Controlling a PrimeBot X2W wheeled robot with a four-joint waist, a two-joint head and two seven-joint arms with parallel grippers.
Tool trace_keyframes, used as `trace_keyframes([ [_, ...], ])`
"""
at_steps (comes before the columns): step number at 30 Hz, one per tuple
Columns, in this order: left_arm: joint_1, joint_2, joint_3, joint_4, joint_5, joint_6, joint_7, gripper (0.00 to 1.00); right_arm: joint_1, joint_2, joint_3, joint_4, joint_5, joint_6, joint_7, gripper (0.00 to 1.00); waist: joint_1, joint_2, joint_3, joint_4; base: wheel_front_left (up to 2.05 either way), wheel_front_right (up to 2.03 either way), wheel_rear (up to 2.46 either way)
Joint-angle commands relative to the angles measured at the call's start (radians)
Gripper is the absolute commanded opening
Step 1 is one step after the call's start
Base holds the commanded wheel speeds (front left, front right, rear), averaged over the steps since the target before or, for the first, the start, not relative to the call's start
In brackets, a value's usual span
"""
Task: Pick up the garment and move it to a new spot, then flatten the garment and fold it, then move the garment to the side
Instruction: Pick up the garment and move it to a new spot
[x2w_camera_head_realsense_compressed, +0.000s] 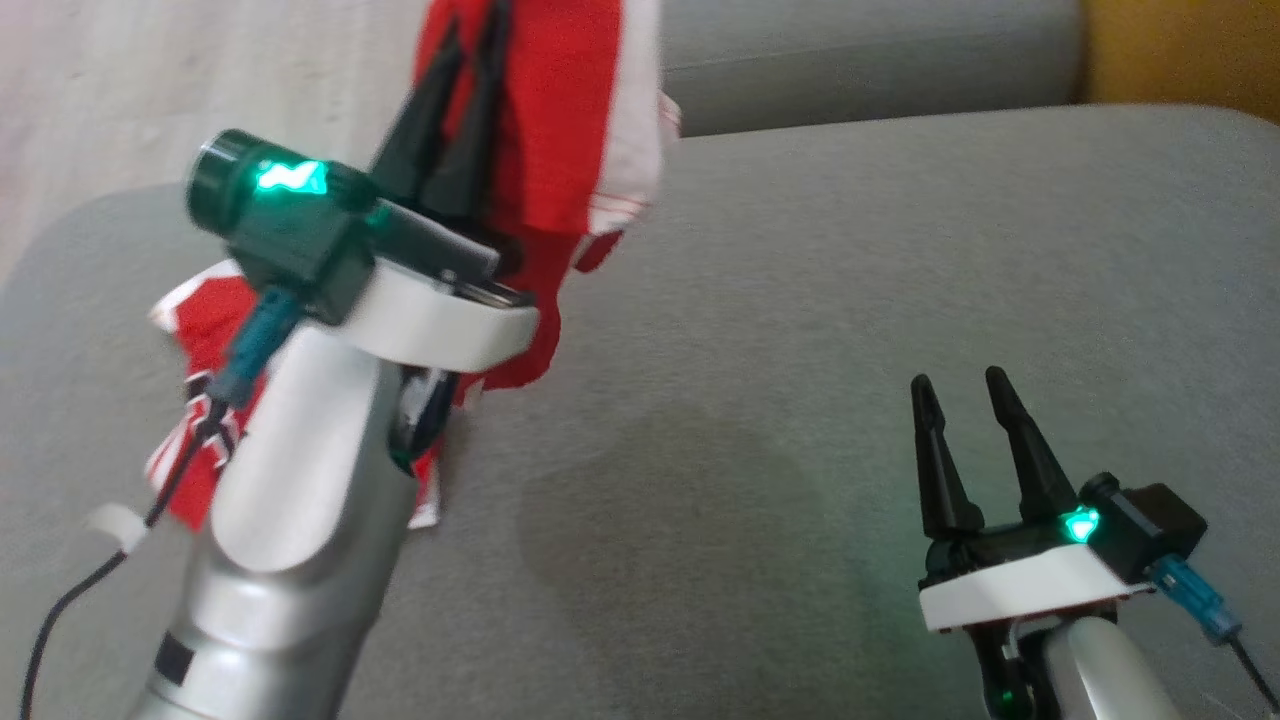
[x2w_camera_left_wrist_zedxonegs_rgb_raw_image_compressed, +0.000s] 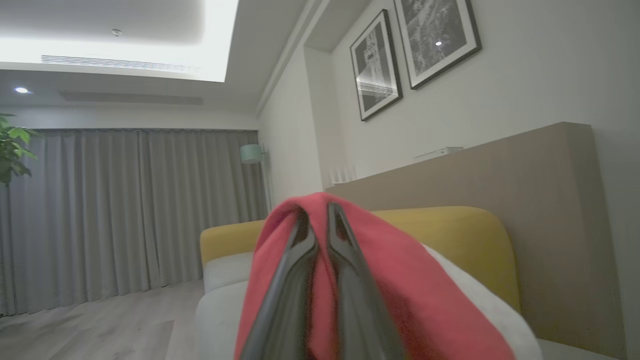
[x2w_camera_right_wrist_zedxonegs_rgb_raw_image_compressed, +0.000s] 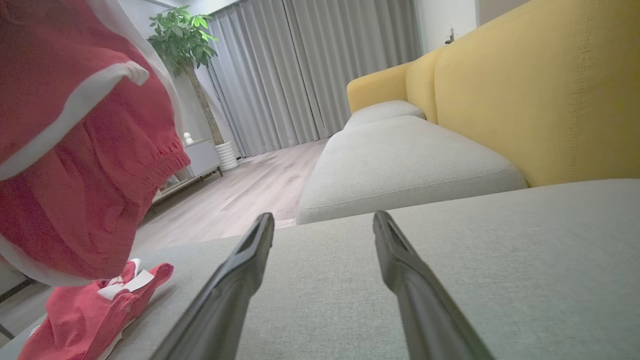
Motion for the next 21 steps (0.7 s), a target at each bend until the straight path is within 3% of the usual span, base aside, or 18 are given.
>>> trace_keyframes([
  [1,-0.034,0.019,0.023,-0.042,-0.004,-0.003,0.006,0.00,-0.028,-0.005,0.020,-0.036,0.005,-0.001,-0.011,1.00,0.0001,0.0000,0.008,-0.041,0.00,0.00,0.00],
  [8,-0.020,0.012,-0.054,-0.038,-0.015,-0.008,0.065,0.00,-0.062,-0.005,0.031,-0.068,0.038,-0.001,-0.011,1.00,0.0001,0.0000,0.059,-0.196,0.00,0.00,0.00],
  [16,-0.081,-0.008,-0.111,0.131,-0.024,-0.010,0.029,0.00,-0.082,-0.005,0.061,-0.106,0.079,-0.001,-0.011,1.00,0.0001,0.0000,0.119,-0.345,0.00,0.00,0.00],
  [17,-0.099,-0.012,-0.115,0.166,-0.026,-0.010,0.010,0.17,-0.083,-0.005,0.065,-0.106,0.081,-0.001,-0.011,1.00,0.0001,0.0000,0.124,-0.357,0.00,0.00,0.00],
  [18,-0.114,-0.016,-0.117,0.202,-0.026,-0.009,-0.006,1.00,-0.085,-0.005,0.071,-0.105,0.084,-0.001,-0.011,1.00,0.0001,0.0000,0.126,-0.368,0.00,0.00,0.00],
  [21,-0.153,-0.025,-0.136,0.295,-0.027,-0.010,-0.037,1.00,-0.087,-0.005,0.080,-0.106,0.087,-0.001,-0.011,1.00,0.0001,0.0000,0.130,-0.384,0.00,0.00,0.00],
])
